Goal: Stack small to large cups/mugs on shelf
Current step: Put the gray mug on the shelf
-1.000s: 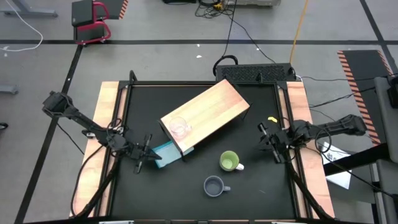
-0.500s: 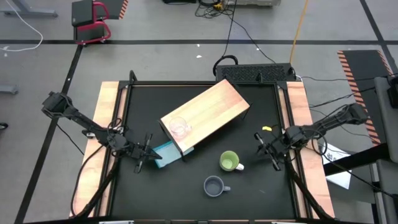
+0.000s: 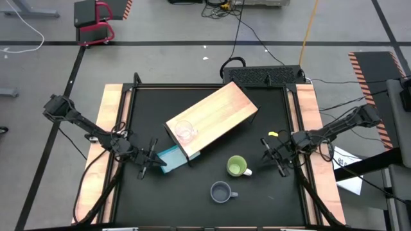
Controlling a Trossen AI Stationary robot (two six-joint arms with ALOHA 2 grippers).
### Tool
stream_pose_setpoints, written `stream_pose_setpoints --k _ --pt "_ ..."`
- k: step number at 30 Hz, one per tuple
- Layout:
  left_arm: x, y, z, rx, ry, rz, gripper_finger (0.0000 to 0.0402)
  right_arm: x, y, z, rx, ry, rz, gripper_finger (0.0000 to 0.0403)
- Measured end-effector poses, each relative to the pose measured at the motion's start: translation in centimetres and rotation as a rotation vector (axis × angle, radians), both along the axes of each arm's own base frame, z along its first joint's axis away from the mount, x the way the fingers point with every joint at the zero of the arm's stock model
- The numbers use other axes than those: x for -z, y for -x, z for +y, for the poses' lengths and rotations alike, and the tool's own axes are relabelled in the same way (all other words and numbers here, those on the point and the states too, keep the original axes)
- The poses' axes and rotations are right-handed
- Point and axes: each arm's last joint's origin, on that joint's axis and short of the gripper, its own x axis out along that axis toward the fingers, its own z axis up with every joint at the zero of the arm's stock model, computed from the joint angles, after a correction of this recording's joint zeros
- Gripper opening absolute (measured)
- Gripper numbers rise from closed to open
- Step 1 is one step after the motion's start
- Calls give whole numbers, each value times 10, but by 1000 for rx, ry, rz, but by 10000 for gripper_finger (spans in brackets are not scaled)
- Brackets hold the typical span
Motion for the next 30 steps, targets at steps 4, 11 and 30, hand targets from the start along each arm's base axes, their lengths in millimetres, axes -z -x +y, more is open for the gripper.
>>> stream_pose_setpoints --k 4,11,30 --pt "0 0 0 0 0 0 2 0 -1 0 0 5 -12 0" --pt "0 0 0 0 1 0 2 -2 -4 2 -1 -4 -30 0" --pt "0 0 0 -3 33 12 5 -19 -41 16 -6 -17 158 0"
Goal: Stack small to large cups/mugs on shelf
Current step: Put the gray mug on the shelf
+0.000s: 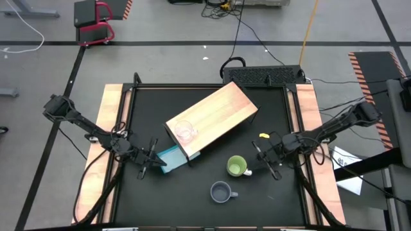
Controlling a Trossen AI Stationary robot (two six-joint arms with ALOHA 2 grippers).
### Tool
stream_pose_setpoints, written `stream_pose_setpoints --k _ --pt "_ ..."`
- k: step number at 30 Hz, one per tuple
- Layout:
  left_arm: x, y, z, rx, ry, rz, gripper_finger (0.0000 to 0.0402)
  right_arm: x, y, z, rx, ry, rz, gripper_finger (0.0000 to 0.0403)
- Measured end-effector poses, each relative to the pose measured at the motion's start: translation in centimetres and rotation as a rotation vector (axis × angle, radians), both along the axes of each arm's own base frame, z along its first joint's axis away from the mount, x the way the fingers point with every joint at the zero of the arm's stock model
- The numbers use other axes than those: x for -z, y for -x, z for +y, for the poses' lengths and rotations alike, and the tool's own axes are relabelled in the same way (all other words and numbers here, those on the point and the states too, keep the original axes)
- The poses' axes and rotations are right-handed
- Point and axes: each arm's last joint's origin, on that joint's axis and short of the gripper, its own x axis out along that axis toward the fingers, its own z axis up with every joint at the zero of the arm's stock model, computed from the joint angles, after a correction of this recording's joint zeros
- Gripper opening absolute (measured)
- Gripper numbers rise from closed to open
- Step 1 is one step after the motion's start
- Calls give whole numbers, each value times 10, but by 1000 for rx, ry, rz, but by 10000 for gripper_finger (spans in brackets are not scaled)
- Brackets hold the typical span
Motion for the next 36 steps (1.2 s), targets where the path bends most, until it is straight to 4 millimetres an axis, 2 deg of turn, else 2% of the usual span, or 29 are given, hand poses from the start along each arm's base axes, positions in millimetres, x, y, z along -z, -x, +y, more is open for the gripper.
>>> stream_pose_setpoints --k 9,14,19,28,36 --pt "0 0 0 2 3 1 20 -24 -26 18 -39 35 105 0" --pt "0 0 0 2 2 0 14 -39 -41 26 -42 36 142 0" --pt "0 0 0 2 -1 -1 3 -48 -55 31 -34 12 181 0" --pt "0 0 0 2 0 0 25 -60 -75 40 -13 -29 285 0" --pt "0 0 0 2 -1 -1 26 -74 -96 63 -60 22 335 0"
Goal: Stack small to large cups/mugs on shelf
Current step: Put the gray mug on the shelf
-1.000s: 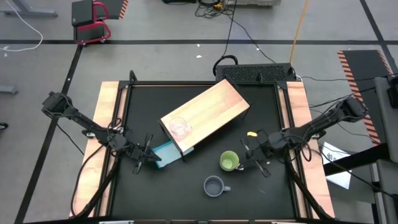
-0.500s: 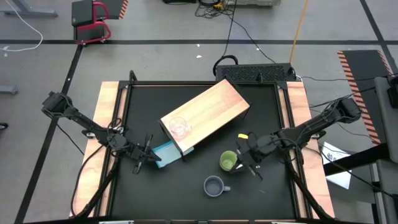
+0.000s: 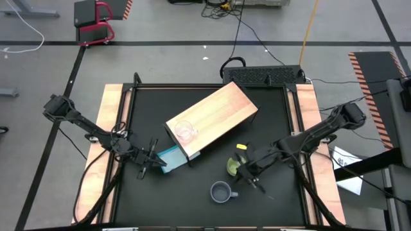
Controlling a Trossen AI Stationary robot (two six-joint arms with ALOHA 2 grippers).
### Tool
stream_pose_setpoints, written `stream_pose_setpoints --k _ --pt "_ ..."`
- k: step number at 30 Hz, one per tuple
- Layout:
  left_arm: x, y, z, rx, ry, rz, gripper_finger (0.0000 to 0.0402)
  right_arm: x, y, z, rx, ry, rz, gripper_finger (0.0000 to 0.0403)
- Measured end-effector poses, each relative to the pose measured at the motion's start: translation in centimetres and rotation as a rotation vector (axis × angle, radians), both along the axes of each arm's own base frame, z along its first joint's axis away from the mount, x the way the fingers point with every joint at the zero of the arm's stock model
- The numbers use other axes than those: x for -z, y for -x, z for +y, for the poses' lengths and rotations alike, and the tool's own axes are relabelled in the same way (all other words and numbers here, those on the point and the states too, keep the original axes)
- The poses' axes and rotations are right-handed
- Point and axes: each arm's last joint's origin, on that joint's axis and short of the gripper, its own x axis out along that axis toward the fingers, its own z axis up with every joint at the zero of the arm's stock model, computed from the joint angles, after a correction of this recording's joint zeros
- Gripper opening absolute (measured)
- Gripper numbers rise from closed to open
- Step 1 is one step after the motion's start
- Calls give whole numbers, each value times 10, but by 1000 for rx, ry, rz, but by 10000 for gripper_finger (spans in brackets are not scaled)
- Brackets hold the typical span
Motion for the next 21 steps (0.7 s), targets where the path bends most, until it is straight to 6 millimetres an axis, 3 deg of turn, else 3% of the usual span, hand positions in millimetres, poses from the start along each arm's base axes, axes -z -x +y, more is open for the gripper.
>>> stream_pose_setpoints --k 9,14,21 --pt "0 0 0 -1 3 2 26 -4 -25 20 -21 64 123 0" --pt "0 0 0 -2 8 3 26 -3 -37 14 17 57 137 0" --pt "0 0 0 -2 11 4 26 0 -40 3 61 52 187 0"
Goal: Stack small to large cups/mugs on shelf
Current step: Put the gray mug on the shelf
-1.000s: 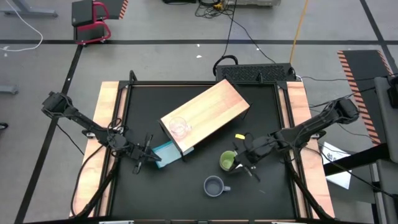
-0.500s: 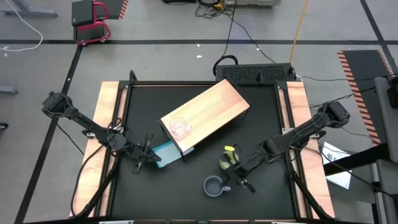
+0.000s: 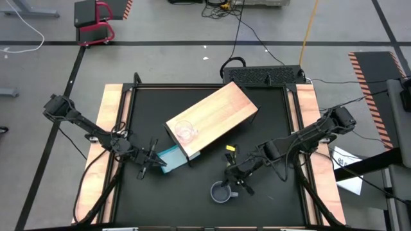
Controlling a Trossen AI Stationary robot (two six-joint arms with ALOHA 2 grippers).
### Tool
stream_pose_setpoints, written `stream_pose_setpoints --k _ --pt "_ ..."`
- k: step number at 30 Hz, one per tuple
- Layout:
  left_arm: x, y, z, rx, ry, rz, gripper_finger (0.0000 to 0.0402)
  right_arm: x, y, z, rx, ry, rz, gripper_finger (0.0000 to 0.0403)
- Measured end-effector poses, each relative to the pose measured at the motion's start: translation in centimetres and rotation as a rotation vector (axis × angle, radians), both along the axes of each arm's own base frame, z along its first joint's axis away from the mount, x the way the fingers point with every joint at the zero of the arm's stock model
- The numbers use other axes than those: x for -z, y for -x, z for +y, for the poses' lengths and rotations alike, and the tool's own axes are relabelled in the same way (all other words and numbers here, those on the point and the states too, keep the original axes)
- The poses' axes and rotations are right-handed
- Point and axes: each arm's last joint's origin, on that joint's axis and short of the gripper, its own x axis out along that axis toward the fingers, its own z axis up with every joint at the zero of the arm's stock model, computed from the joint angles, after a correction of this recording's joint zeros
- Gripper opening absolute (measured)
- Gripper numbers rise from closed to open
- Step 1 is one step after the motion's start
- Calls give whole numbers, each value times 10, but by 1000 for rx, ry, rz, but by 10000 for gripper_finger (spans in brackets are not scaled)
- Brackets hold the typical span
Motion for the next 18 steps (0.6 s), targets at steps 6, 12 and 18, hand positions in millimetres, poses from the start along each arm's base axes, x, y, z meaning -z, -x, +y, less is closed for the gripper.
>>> stream_pose_setpoints --k 6,12,18 --pt "0 0 0 0 3 2 26 10 -8 -4 17 7 25 0" --pt "0 0 0 -2 13 4 26 23 -13 -4 5 46 56 0" --pt "0 0 0 -2 15 6 26 32 -16 -2 -30 90 55 2"
